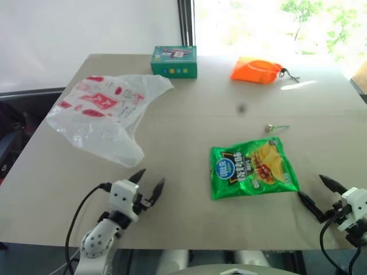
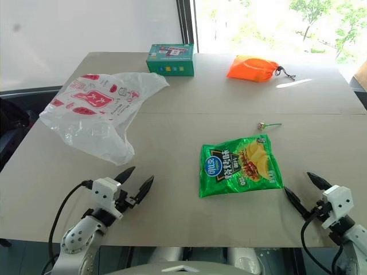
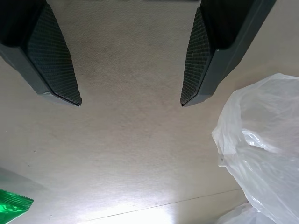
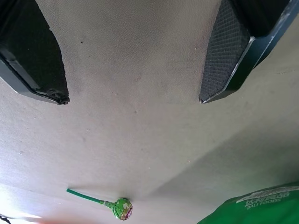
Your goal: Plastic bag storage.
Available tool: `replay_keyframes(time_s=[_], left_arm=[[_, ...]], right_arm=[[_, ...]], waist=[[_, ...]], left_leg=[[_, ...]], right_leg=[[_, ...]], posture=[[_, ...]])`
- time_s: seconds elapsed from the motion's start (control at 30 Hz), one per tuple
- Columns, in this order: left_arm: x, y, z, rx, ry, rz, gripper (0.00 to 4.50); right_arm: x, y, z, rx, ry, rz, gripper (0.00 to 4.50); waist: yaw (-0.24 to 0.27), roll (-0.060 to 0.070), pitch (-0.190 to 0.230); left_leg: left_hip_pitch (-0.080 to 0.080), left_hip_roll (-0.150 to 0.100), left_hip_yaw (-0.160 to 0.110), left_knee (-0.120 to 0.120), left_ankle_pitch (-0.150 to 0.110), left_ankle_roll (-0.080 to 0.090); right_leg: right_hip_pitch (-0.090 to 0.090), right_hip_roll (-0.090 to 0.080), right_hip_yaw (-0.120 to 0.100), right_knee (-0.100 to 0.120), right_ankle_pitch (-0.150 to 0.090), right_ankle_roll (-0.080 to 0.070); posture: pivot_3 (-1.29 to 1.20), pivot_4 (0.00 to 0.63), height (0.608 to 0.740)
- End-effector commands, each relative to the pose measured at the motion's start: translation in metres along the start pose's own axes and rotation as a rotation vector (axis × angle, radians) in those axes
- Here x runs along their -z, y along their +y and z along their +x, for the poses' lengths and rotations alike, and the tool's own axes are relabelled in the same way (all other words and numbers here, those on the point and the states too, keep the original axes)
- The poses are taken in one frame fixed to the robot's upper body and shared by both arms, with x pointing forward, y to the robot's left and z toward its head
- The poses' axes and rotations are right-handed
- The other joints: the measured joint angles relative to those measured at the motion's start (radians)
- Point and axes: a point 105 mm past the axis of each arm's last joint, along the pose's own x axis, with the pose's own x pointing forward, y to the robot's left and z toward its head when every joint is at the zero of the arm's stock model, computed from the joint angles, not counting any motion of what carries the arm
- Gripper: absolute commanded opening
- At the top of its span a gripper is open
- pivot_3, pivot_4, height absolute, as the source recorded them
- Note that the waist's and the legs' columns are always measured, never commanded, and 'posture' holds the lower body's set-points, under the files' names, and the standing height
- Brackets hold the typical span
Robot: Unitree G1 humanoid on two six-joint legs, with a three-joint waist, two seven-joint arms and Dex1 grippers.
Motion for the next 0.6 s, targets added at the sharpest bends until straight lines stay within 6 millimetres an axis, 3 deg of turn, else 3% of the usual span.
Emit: replay_keyframes(time_s=[0.03, 0.17, 0.27, 0.4, 0.5, 0.6], left_arm=[[-0.010, 0.006, -0.001, -0.045, -0.045, 0.048, 3.56], [-0.028, 0.025, 0.000, -0.145, -0.133, 0.015, 3.56], [-0.037, 0.037, 0.002, -0.230, -0.160, 0.067, 3.56], [-0.042, 0.039, 0.004, -0.286, -0.188, 0.064, 3.56], [-0.040, 0.042, 0.007, -0.332, -0.180, 0.054, 3.56], [-0.033, 0.047, 0.017, -0.368, -0.151, 0.042, 3.56]], right_arm=[[-0.013, -0.001, 0.001, 0.001, -0.044, -0.019, 4.50], [-0.056, -0.001, 0.009, 0.027, -0.192, 0.008, 4.50], [-0.096, 0.015, 0.015, -0.038, -0.307, 0.045, 4.50], [-0.128, 0.067, 0.021, -0.297, -0.370, 0.053, 4.50], [-0.137, 0.091, 0.028, -0.418, -0.374, 0.042, 4.50], [-0.132, 0.098, 0.036, -0.468, -0.345, 0.013, 4.50]], waist=[[0.000, 0.000, 0.000], [0.000, 0.002, 0.002], [0.000, 0.003, 0.002], [0.002, 0.002, 0.002], [0.003, 0.000, 0.003], [0.006, -0.001, 0.004]], left_leg=[[0.000, 0.000, 0.000, 0.000, 0.000, 0.000], [-0.002, 0.000, 0.000, 0.000, 0.000, 0.000], [-0.002, 0.000, 0.000, 0.001, 0.000, 0.000], [-0.004, 0.000, -0.001, 0.001, 0.000, 0.000], [-0.007, 0.000, -0.003, 0.003, 0.000, 0.000], [-0.008, 0.000, -0.005, 0.005, 0.000, 0.000]], right_leg=[[0.000, 0.000, 0.000, 0.000, 0.000, 0.000], [-0.002, 0.000, 0.000, 0.000, 0.000, 0.000], [-0.002, 0.000, 0.000, 0.001, 0.000, 0.000], [-0.003, 0.000, -0.001, 0.000, 0.000, 0.001], [-0.004, 0.000, -0.005, -0.001, 0.000, 0.001], [-0.004, 0.000, -0.006, 0.000, 0.000, 0.001]], posture=[[0.00, 0.150, 0.740], [0.00, 0.150, 0.740], [0.00, 0.150, 0.740], [0.00, 0.150, 0.740], [0.00, 0.150, 0.740], [0.00, 0.150, 0.740]])
